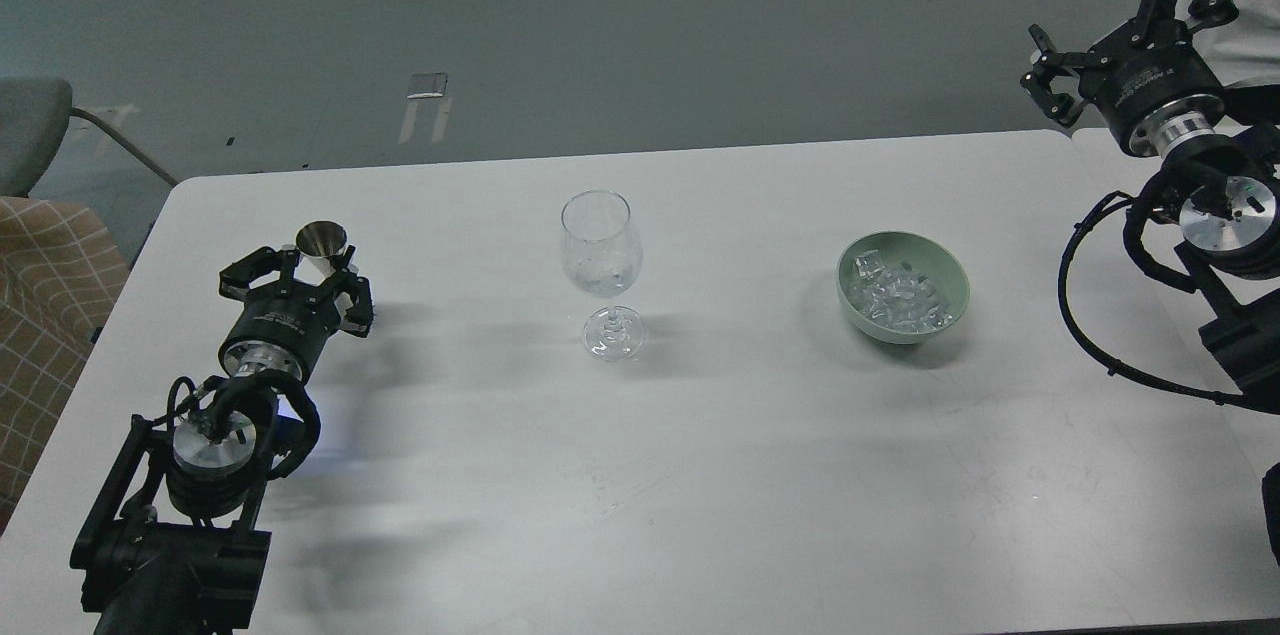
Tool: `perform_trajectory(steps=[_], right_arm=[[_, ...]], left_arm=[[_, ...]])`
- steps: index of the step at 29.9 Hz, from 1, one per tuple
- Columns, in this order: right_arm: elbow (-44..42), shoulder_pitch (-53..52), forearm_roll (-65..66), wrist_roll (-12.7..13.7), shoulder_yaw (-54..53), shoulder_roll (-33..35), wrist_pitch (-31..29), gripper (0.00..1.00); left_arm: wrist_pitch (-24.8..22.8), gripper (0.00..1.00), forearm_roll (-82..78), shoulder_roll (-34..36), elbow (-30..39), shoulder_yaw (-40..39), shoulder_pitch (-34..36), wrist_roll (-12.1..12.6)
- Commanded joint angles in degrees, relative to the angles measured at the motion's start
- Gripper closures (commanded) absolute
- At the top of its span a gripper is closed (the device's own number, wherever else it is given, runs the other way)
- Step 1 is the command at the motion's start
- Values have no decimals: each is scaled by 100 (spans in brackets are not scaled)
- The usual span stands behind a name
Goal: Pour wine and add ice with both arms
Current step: 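Lower the jigger onto the table at its starting spot, then open the left gripper and withdraw it from the jigger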
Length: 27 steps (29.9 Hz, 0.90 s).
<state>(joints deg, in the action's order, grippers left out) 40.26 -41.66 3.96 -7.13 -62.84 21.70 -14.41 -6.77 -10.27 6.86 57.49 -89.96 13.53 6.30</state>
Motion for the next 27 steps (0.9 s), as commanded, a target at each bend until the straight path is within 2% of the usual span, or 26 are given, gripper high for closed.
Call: perform_trajectory(steps=[1,5,17,24,27], right_arm=[[0,17,0,1,0,1,0,0],[0,35,0,1,0,1,0,0],[-9,8,0,1,-9,-25,0,0],[0,8,0,1,-9,-26,0,0],[0,8,0,1,-9,-17,0,0]], left_arm=[[0,53,-1,0,7,4,-8,3],[0,46,-1,-9,7,4,0,3],[0,41,-1,18,42,-4,62,12],[9,14,-1,26,60,-22,97,-6],[0,9,-1,26,60,-22,88,-15]])
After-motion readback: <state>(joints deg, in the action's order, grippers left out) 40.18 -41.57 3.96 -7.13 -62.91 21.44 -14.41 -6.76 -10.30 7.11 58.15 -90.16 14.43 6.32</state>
